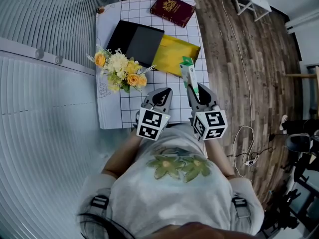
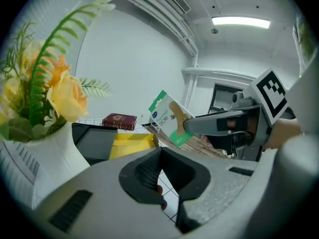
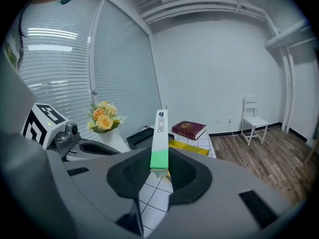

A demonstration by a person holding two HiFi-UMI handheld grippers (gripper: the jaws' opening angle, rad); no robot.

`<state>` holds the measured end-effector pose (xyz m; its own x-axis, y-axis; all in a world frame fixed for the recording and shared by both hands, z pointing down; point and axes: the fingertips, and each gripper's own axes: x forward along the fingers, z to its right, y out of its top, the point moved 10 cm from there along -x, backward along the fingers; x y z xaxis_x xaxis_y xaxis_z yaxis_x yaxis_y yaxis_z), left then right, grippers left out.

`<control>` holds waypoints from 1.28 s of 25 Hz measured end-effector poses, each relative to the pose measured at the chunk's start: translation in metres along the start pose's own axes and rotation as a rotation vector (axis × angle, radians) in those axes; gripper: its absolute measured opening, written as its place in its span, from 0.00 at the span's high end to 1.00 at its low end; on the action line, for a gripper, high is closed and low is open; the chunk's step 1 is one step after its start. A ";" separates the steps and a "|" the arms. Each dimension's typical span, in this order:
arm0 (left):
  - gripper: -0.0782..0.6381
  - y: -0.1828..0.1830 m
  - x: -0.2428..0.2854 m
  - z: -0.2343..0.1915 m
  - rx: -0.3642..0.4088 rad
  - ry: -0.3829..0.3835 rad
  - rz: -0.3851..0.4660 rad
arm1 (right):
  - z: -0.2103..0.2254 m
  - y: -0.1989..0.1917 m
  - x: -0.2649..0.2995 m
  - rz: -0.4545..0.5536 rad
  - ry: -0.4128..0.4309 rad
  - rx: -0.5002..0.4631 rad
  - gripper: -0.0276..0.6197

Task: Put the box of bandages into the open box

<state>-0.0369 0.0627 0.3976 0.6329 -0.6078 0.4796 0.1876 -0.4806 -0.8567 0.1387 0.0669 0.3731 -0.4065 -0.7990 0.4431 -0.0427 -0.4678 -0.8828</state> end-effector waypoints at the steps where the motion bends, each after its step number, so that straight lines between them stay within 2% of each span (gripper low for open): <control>1: 0.88 0.000 0.001 -0.001 -0.001 -0.002 -0.002 | 0.000 0.000 0.003 -0.002 0.001 0.000 0.82; 32: 0.88 -0.021 0.023 -0.028 -0.084 0.009 -0.085 | 0.015 0.010 0.072 -0.044 0.052 -0.032 0.82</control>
<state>-0.0470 0.0410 0.4321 0.6105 -0.5679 0.5520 0.1769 -0.5816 -0.7940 0.1224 -0.0008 0.3982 -0.4506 -0.7569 0.4733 -0.0898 -0.4891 -0.8676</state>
